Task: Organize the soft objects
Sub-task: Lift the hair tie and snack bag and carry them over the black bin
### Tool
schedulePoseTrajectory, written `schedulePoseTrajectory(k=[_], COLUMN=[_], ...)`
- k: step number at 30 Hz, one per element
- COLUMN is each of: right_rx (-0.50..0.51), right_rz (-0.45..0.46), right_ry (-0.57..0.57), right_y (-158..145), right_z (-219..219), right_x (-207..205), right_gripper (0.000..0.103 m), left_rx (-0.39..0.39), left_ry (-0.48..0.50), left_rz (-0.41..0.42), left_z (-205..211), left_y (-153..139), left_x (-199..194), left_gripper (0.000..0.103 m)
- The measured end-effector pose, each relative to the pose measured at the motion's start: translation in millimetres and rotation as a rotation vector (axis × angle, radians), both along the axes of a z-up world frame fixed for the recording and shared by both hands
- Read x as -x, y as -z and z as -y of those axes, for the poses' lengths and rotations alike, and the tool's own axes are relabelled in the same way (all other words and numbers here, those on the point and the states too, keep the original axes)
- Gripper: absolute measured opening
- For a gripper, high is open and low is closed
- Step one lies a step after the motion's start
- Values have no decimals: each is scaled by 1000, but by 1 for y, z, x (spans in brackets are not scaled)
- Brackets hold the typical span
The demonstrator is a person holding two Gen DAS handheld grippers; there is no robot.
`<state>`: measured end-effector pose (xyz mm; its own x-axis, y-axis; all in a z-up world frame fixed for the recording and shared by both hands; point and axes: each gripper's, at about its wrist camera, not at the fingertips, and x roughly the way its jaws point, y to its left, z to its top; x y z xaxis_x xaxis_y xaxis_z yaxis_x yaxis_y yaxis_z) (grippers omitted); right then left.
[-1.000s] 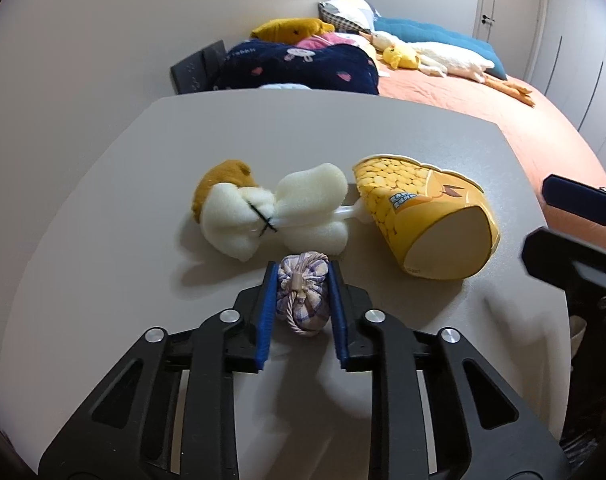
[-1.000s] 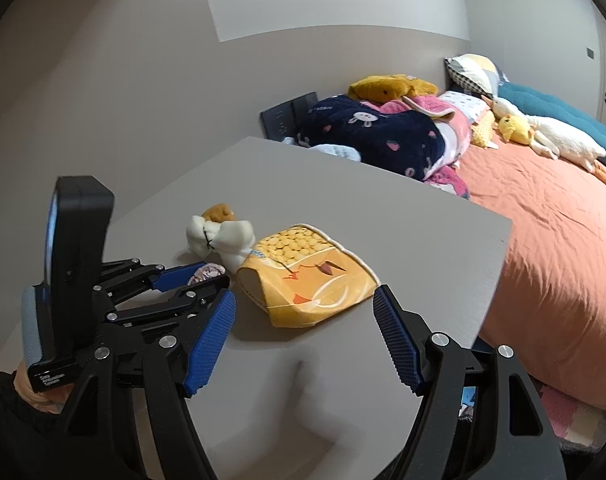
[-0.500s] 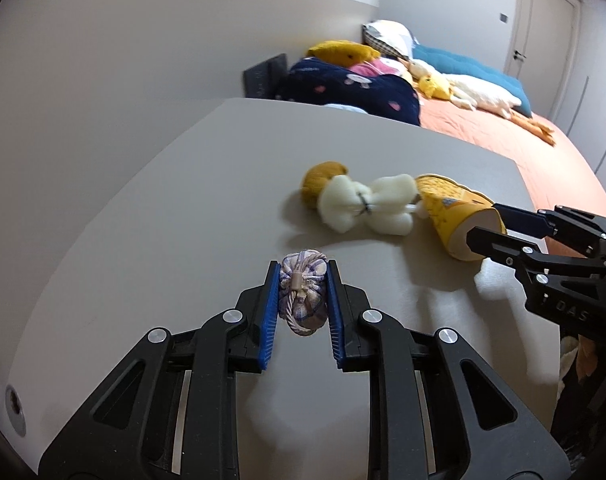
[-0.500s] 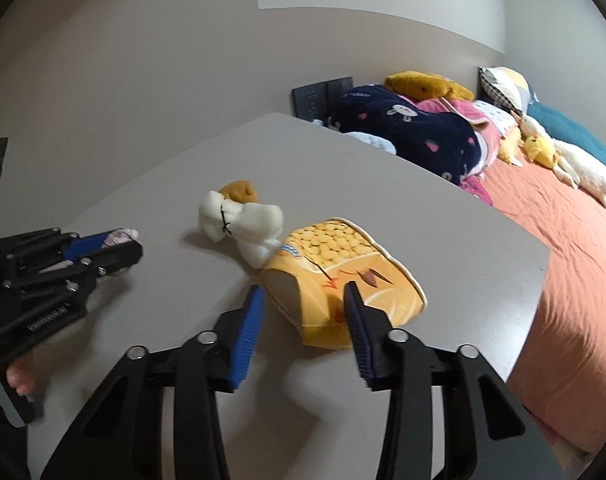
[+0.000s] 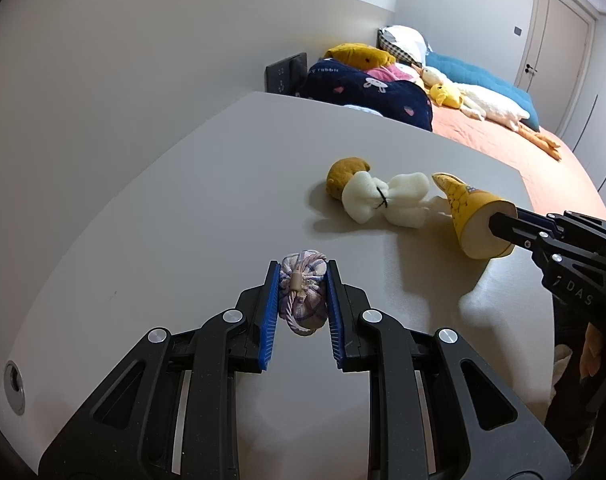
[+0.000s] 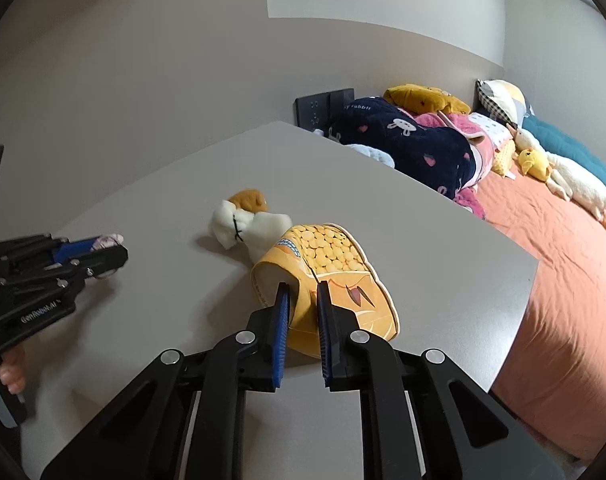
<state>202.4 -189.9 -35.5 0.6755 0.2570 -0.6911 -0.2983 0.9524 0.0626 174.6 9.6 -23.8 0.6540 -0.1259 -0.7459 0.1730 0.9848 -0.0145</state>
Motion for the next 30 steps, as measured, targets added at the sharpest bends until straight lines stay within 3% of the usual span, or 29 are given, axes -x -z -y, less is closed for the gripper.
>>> schedulePoseTrajectory(k=[9, 30], right_rx=[-96, -117], right_rz=[5, 77], right_ry=[49, 130], right_y=[-19, -59], right_z=[16, 66], right_x=[23, 105], right_gripper=[15, 15], left_rx=[32, 48], left_ry=[5, 75], left_rz=[22, 65], left_z=[2, 46], left_y=[-14, -44], left_x=[15, 74], left_gripper=[22, 22])
